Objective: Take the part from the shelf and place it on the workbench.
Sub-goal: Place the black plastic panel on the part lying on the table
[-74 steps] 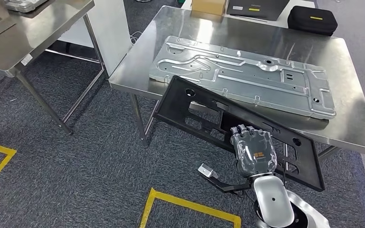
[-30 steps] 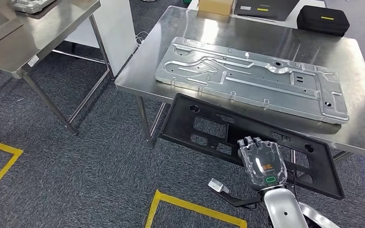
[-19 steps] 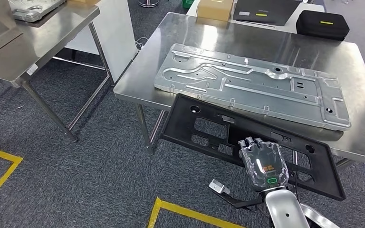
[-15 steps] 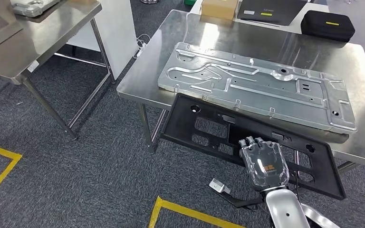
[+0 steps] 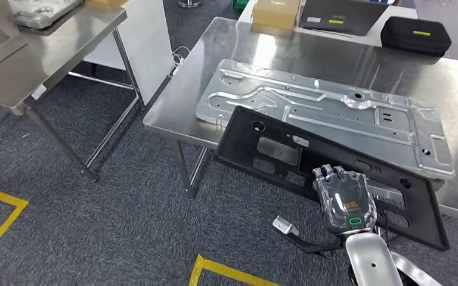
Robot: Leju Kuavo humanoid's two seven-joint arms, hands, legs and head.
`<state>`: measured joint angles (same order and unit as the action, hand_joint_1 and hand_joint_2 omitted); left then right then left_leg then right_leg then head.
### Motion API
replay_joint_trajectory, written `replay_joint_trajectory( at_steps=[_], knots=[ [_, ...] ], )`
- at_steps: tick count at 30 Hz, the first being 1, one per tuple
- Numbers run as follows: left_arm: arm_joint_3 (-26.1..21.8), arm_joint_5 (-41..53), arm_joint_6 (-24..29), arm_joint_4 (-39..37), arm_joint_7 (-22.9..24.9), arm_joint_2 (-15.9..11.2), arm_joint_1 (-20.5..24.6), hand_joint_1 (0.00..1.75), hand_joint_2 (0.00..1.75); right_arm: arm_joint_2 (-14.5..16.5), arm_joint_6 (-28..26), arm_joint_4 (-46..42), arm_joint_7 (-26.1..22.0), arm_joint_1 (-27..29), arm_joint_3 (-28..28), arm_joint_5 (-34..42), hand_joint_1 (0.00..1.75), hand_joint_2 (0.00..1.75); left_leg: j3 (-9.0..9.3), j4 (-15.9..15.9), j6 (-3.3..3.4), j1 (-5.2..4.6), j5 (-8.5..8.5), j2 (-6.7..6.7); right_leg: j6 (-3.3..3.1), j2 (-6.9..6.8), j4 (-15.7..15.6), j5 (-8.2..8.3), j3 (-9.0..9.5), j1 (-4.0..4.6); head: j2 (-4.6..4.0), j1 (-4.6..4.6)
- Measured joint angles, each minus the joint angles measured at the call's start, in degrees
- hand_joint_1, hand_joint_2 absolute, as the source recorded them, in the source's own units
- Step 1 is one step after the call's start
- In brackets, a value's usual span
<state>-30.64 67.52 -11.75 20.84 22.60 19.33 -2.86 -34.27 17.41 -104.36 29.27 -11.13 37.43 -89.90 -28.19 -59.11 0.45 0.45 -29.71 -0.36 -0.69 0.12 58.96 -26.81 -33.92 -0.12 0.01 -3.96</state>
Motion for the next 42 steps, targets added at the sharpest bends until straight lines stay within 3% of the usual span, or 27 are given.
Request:
replay_joint_trajectory(
  at_steps=[2,5,6,7,8,10,11,14,16,18,21,22,23,25,27,31,33,35,37,38,39,41,42],
  knots=[
    [0.5,-0.1,0.0,0.0,0.0,-0.1,0.0,0.0,1.75,-0.1,0.0,-0.3,0.0,0.1,-0.4,0.0,1.75,1.75,-0.75,-2.7,-0.45,0.01,-1.52,0.08,-0.56,0.01,-0.3,0.33,1.23,-0.26,0.0,-0.06],
    [0.9,-0.3,0.0,0.0,0.0,-0.1,0.0,0.0,1.75,-0.1,0.0,-0.5,0.0,0.2,-0.8,0.0,1.75,1.75,-6.47,-11.3,-0.48,0.13,-5.4,0.12,-1.02,-0.03,-0.3,-0.32,2.09,-0.08,-0.01,-0.17],
    [1.0,-0.4,0.0,0.0,0.0,-0.1,0.0,0.0,1.75,-0.1,0.1,-0.6,0.0,0.3,-0.8,0.0,1.75,1.75,-8.23,-12.9,-0.39,0.13,-5.73,0.12,-1.1,-0.03,-0.3,-0.68,2.38,0.06,-0.01,-0.17],
    [1.0,-0.6,0.0,0.0,0.0,-0.2,0.0,0.0,1.75,-0.1,0.1,-0.6,0.0,0.5,-1.0,0.0,1.75,1.75,-9.21,-12.8,-0.28,0.09,-4.99,0.12,-1.15,-0.01,-0.3,-1.07,2.79,0.23,-0.01,-0.16],
    [1.1,-0.7,0.0,0.0,0.0,-0.2,0.0,0.0,1.75,-0.1,0.1,-0.6,0.0,0.6,-1.2,0.0,1.75,1.75,-9.18,-10.8,-0.03,-0.02,-2.93,0.12,-1.18,0.01,-0.3,-1.5,3.34,0.41,-0.01,-0.16],
    [1.4,-1.2,-0.2,0.0,0.1,-0.2,-0.2,0.0,1.75,-0.1,0.1,-0.6,0.0,1.0,-2.0,0.0,1.75,1.75,-7.66,-4.6,0.85,-0.48,1.92,0.17,-1.12,0.02,-0.4,-2.39,4.48,0.66,-0.01,-0.07],
    [1.7,-1.5,-0.4,0.0,0.2,-0.3,-0.2,0.0,1.75,-0.1,0.1,-0.6,0.0,1.1,-2.5,0.0,1.75,1.75,-7.02,-2.1,1.32,-0.81,2.77,0.18,-0.92,0.05,-0.5,-2.78,4.84,0.64,-0.01,-0.01],
    [2.3,-2.1,-0.7,0.3,0.4,-0.3,-0.7,0.0,1.75,0.0,0.0,-0.6,0.0,1.9,-4.6,0.0,1.75,1.75,-5.8,0.7,2.53,-1.39,2.84,0.11,0.09,0.09,-0.3,-2.98,5.49,0.33,-0.01,0.14],
    [2.6,-2.3,-1.0,0.6,0.6,-0.2,-1.0,0.0,1.75,0.0,0.0,-0.4,-0.1,2.5,-6.5,0.0,1.75,1.75,-4.05,2.0,3.06,-1.06,3.55,0.09,0.7,0.03,1.0,-3.07,5.69,0.24,-0.01,0.17],
    [3.0,-2.5,-1.3,0.9,0.6,-0.2,-1.2,0.0,1.75,0.1,0.0,-0.2,-0.2,2.8,-9.1,0.0,1.75,1.75,-2.52,2.7,3.21,-0.61,3.47,0.11,1.35,0.03,5.2,-4.8,3.4,-0.02,0.0,0.25],
    [3.4,-2.7,-1.5,1.2,0.7,-0.2,-1.3,0.0,1.75,0.2,0.1,0.5,-0.3,3.8,-11.8,0.0,1.75,1.75,-1.47,2.8,3.01,-0.24,2.47,-0.03,2.48,0.02,13.5,-8.13,-3.19,-0.79,-0.01,0.33],
    [3.4,-2.7,-1.6,1.2,0.7,-0.2,-1.4,0.0,1.75,0.2,0.1,0.7,-0.3,4.2,-12.3,0.0,1.75,1.75,-0.94,2.8,2.83,-0.09,1.96,-0.08,2.87,-0.02,13.8,-7.91,-4.46,-1.11,-0.01,0.33],
    [3.4,-2.7,-1.6,1.2,0.7,-0.2,-1.5,0.0,1.75,0.2,0.1,0.9,-0.3,4.5,-12.7,0.0,1.75,1.75,-0.23,2.7,2.57,0.1,1.38,-0.13,3.26,-0.06,12.2,-6.44,-4.78,-1.42,-0.01,0.33],
    [3.4,-2.7,-1.6,1.2,0.7,-0.2,-1.6,0.0,1.75,0.3,0.1,1.2,-0.3,4.9,-13.4,0.0,1.75,1.75,1.24,2.6,1.82,0.42,0.05,-0.12,3.75,-0.23,5.5,-0.69,-3.57,-1.91,-0.01,0.36],
    [3.5,-2.7,-1.6,1.3,0.7,-0.2,-1.7,0.0,1.75,0.3,0.1,1.5,-0.3,5.2,-13.8,0.0,1.75,1.75,1.83,2.6,0.92,0.49,-1.03,-0.11,3.27,-0.3,0.8,2.69,-2.71,-1.73,-0.01,0.37],
    [3.6,-2.7,-1.6,1.6,0.8,-0.2,-1.7,0.0,1.75,0.4,0.1,1.7,-0.3,5.8,-14.3,0.0,1.75,1.75,1.75,1.1,-0.39,0.56,-1.25,0.06,1.13,0.09,-0.3,2.59,-1.85,-1.42,0.0,0.33],
    [3.7,-2.7,-1.6,1.7,0.8,-0.2,-1.7,0.0,1.75,0.4,0.1,1.7,-0.3,5.8,-14.6,0.0,1.75,1.75,-1.54,-4.8,-0.61,0.71,-1.86,0.11,0.2,0.08,-0.6,2.0,-0.69,-1.34,0.0,0.31],
    [3.7,-2.7,-1.7,1.7,0.8,-0.2,-1.7,0.0,1.75,0.5,0.2,1.7,-0.3,5.9,-14.7,0.0,1.75,1.75,-6.74,-12.3,-0.74,0.67,-4.64,0.12,-0.36,0.03,-0.7,1.11,0.32,-1.05,0.0,0.28],
    [3.7,-2.7,-1.7,1.7,0.8,-0.2,-1.7,0.0,1.75,0.7,0.2,1.9,-0.3,6.0,-14.8,0.0,1.75,1.75,-10.22,-15.2,-0.66,0.61,-6.96,0.12,-0.5,0.1,-0.7,0.08,1.56,-0.74,-0.01,0.29],
    [3.7,-2.7,-1.7,1.7,0.8,-0.2,-1.7,0.0,1.75,0.8,0.2,2.0,-0.3,6.1,-14.9,0.0,1.75,1.75,-10.66,-13.9,-0.42,0.51,-6.37,0.12,-0.53,0.16,-0.7,-0.48,2.34,-0.57,-0.01,0.28],
    [3.7,-2.7,-1.7,1.7,0.8,-0.2,-1.7,0.0,1.75,0.8,0.2,2.1,-0.3,6.1,-15.0,0.0,1.75,1.75,-10.31,-11.1,0.02,0.36,-4.34,0.12,-0.53,0.2,-0.7,-1.04,3.16,-0.41,-0.01,0.3],
    [3.7,-2.7,-1.7,1.7,0.8,-0.3,-1.8,0.0,1.75,1.0,0.2,2.3,-0.3,6.3,-15.4,0.0,1.75,1.75,-8.74,-4.2,1.31,-0.26,1.49,-0.02,-0.39,0.31,-0.7,-2.14,4.47,-0.14,-0.01,0.33],
    [3.7,-2.7,-1.7,1.7,0.8,-0.4,-1.8,0.0,1.75,1.2,0.3,2.4,-0.3,6.3,-15.5,0.0,1.75,1.75,-8.12,-2.0,1.84,-0.57,2.92,-0.26,-0.13,0.47,-0.7,-2.63,4.87,-0.09,-0.01,0.34]
  ],
)
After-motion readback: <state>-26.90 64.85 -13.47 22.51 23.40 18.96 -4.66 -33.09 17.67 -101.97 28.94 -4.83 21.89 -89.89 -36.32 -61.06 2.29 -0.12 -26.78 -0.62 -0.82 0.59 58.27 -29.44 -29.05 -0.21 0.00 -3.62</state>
